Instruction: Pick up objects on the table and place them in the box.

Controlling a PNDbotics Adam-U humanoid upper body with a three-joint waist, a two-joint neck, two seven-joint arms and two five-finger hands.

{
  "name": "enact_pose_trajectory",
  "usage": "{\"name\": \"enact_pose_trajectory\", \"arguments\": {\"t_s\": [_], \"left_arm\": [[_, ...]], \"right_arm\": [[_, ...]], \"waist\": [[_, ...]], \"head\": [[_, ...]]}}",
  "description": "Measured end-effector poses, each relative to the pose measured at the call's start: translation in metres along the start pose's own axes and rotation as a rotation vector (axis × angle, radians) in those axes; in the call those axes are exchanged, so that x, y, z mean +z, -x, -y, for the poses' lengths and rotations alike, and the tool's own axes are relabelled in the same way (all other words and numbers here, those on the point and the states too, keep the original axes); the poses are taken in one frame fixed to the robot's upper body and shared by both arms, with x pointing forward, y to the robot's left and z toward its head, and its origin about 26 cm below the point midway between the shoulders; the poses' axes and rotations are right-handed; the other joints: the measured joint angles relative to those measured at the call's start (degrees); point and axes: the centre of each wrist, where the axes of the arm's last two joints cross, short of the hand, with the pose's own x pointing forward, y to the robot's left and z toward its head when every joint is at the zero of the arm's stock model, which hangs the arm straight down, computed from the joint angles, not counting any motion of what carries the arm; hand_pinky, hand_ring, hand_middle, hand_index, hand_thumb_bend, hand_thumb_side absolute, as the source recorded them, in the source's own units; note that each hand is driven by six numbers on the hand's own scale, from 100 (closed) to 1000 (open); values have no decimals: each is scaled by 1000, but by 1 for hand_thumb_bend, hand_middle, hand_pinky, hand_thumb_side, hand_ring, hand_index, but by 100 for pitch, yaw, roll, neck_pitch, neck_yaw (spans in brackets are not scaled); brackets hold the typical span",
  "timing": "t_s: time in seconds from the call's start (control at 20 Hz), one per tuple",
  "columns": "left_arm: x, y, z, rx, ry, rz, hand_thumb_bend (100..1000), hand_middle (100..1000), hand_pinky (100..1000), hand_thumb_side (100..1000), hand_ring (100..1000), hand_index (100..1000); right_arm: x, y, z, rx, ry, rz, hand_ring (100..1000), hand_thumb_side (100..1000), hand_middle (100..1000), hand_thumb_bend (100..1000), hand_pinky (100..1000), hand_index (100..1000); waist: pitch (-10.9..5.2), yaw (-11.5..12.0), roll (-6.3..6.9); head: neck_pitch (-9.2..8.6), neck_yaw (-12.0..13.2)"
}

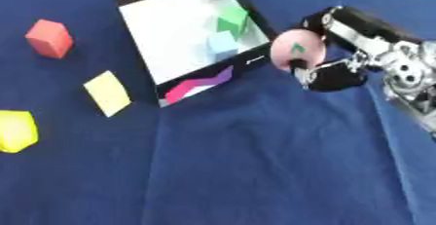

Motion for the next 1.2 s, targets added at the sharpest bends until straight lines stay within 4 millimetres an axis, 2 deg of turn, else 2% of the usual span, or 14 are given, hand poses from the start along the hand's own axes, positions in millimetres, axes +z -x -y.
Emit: {"name": "enact_pose_trajectory", "arguments": {"t_s": [0.1,0.2,0.35,0.45,0.6,0.85,1.05,1.2], "left_arm": [[0,0,0,1,-2,-2,100,673,697,724,748,758],[0,0,0,6,-11,-4,100,674,697,734,747,760],[0,0,0,16,-36,-11,100,670,697,709,746,756],[0,1,1,15,-40,-20,100,670,697,713,746,756],[0,2,4,8,-18,-29,100,670,697,714,746,755],[0,2,11,12,20,-36,100,671,697,720,747,755],[0,1,17,19,52,-38,100,669,697,724,747,754],[1,2,18,17,70,-43,100,668,697,724,747,754]], "right_arm": [[-13,-14,14,11,21,74,709,100,566,164,724,669],[-30,-23,22,32,37,125,707,100,566,244,721,671],[-58,-33,28,82,92,166,716,100,570,297,737,674],[-78,-35,27,112,135,170,720,100,573,300,740,676],[-107,-35,15,144,146,163,731,100,582,304,744,683],[-147,-29,-19,175,79,135,792,100,615,248,777,714],[-164,-23,-45,210,8,120,796,124,627,247,778,724],[-170,-18,-55,237,-34,110,808,166,661,263,777,752]], "waist": [[0,10,0],[0,34,0],[0,55,0],[0,74,0],[0,123,0],[0,215,0],[0,266,0],[0,268,0]], "head": [[22,-30],[58,-62],[95,-77],[103,-85],[105,-119],[102,-209],[101,-248],[101,-259]]}}
